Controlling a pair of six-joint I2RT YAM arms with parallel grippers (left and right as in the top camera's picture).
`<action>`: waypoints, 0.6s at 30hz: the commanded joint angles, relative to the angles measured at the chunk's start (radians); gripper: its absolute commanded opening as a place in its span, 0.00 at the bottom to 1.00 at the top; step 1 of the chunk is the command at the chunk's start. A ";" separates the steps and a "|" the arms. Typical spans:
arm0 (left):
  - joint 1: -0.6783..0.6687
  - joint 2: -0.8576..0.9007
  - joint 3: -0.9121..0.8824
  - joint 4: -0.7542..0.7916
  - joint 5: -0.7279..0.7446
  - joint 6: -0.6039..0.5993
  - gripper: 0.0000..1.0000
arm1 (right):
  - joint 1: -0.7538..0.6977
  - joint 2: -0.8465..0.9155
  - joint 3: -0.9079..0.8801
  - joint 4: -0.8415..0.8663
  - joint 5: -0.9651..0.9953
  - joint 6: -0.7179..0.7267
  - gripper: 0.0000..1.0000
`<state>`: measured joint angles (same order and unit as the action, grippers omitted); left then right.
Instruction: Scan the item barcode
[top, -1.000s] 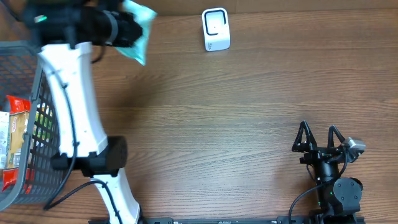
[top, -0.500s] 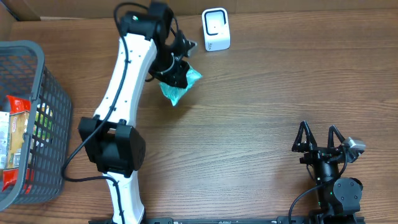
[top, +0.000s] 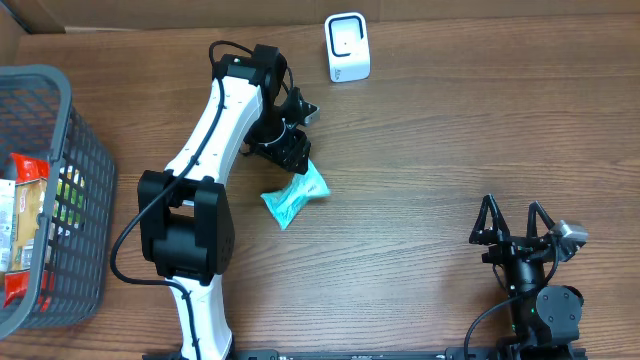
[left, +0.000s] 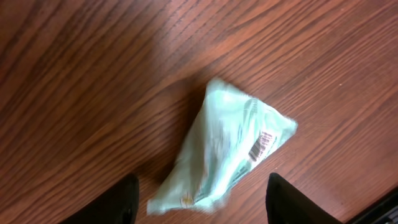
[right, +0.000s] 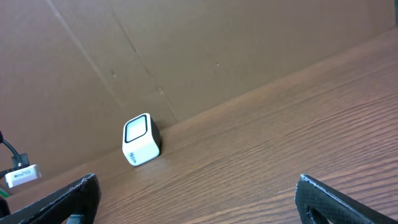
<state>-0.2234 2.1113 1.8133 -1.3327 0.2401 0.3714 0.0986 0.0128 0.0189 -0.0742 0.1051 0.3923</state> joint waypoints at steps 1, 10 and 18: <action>-0.011 -0.006 0.058 0.003 -0.050 -0.024 0.58 | -0.002 -0.009 -0.011 0.004 0.006 0.003 1.00; -0.013 -0.013 0.137 -0.027 -0.061 -0.371 0.22 | -0.002 -0.009 -0.011 0.004 0.006 0.003 1.00; -0.031 -0.083 0.137 -0.074 -0.054 -0.536 0.05 | -0.002 -0.009 -0.011 0.004 0.006 0.003 1.00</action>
<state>-0.2298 2.1090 1.9331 -1.4143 0.1818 -0.0551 0.0986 0.0128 0.0189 -0.0742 0.1047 0.3923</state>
